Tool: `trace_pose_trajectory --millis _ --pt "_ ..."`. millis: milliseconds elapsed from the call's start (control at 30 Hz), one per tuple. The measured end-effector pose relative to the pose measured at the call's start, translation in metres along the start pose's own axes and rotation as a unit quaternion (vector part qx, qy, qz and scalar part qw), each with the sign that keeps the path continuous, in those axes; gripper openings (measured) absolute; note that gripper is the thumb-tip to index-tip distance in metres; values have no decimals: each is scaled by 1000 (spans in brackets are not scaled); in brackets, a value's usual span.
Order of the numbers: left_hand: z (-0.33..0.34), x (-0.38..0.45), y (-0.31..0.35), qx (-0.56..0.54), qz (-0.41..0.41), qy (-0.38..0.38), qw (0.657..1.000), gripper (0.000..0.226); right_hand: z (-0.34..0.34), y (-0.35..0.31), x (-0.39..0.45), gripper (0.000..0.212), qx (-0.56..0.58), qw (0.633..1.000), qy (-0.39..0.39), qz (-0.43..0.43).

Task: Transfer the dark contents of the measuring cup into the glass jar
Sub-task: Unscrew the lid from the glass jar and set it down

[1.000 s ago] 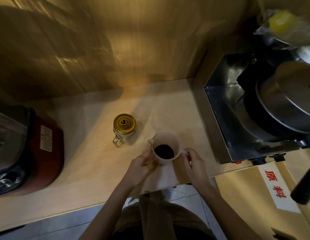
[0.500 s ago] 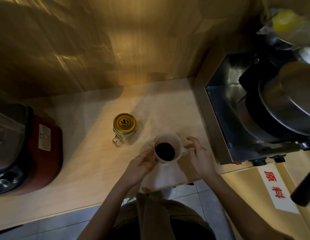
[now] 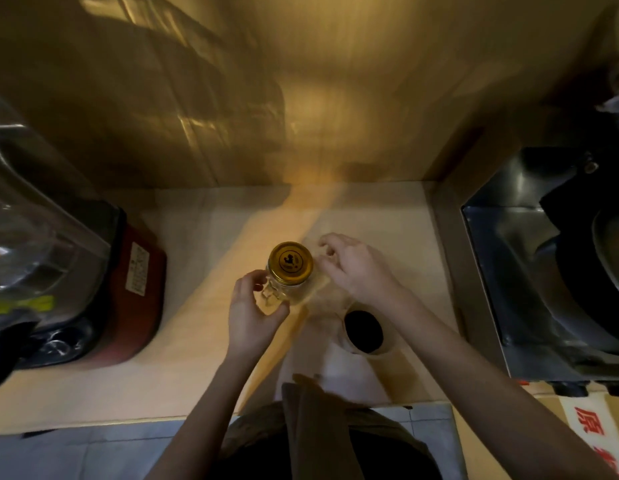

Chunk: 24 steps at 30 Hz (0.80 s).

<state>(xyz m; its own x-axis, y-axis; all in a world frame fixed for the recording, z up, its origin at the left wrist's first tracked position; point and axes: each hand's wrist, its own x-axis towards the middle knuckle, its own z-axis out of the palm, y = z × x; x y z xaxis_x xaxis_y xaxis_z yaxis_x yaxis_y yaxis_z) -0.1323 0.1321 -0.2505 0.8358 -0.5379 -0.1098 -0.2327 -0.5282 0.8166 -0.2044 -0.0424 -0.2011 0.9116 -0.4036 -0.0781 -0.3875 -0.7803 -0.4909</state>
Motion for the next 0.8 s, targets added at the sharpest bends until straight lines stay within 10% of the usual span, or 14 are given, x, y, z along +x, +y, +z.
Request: trace_pose_trajectory --millis 200,600,800 --pt "17 27 -26 89 -73 -75 991 98 28 -20 26 90 -69 993 -92 -39" --pt "25 45 -26 -15 -51 -60 997 91 25 -8 49 77 -70 990 -110 -60" --pt "26 45 -33 -32 -64 -63 995 91 -2 28 69 59 317 936 -97 119"
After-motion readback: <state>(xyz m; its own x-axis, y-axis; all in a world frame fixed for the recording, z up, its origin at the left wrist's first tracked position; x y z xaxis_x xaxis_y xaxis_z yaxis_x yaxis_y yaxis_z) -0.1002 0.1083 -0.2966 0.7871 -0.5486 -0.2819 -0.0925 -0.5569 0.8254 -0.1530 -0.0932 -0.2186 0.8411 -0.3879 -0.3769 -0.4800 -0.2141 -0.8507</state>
